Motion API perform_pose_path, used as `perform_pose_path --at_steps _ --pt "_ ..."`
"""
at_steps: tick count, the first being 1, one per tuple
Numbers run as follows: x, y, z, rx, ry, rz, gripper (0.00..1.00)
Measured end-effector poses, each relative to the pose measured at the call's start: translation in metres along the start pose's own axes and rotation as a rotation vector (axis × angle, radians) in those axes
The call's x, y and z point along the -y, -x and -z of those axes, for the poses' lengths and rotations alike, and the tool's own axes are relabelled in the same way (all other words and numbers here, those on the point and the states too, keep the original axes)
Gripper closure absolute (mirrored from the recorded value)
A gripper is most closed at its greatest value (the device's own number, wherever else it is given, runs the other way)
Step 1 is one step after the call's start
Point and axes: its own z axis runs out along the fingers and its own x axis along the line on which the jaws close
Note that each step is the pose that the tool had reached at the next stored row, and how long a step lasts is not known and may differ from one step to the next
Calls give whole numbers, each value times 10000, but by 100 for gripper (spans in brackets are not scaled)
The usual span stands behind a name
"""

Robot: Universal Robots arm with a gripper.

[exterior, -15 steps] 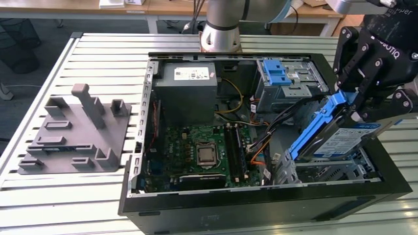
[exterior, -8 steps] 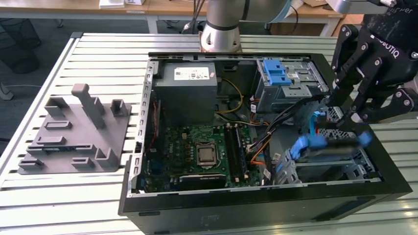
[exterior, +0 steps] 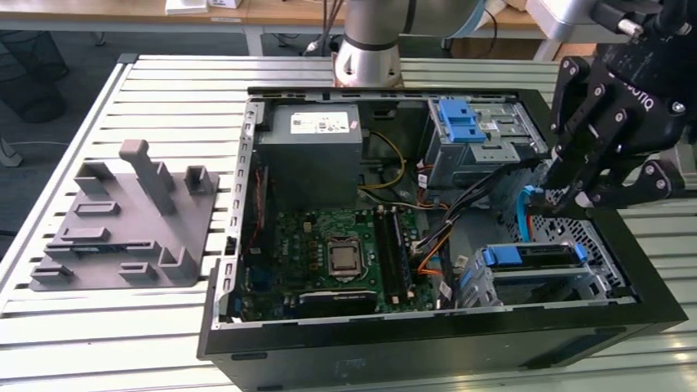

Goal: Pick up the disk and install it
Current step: 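Insert the disk into the insertion slot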

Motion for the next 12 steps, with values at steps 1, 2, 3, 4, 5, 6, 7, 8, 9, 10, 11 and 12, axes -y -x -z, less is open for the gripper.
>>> perform_pose_path --at_steps 1,2,3,4,5,6,7,8,9,10,11,12 --pt "0 -1 -18 0 0 0 64" --pt "-1 -3 -37 -1 0 0 69" --pt "-2 -5 -55 -1 0 0 75" --pt "-2 -6 -73 -1 0 0 75" --pt "-2 -8 -91 -1 0 0 81" --pt "-3 -10 -109 -1 0 0 87" --pt "-4 -12 -127 -1 0 0 87" --pt "-4 -13 -146 -2 0 0 89" --pt "-4 -14 -164 -2 0 0 89" --pt "-5 -14 -182 -2 0 0 89" --pt "-5 -14 -201 -1 0 0 89" --pt "-6 -15 -218 -3 2 0 89"
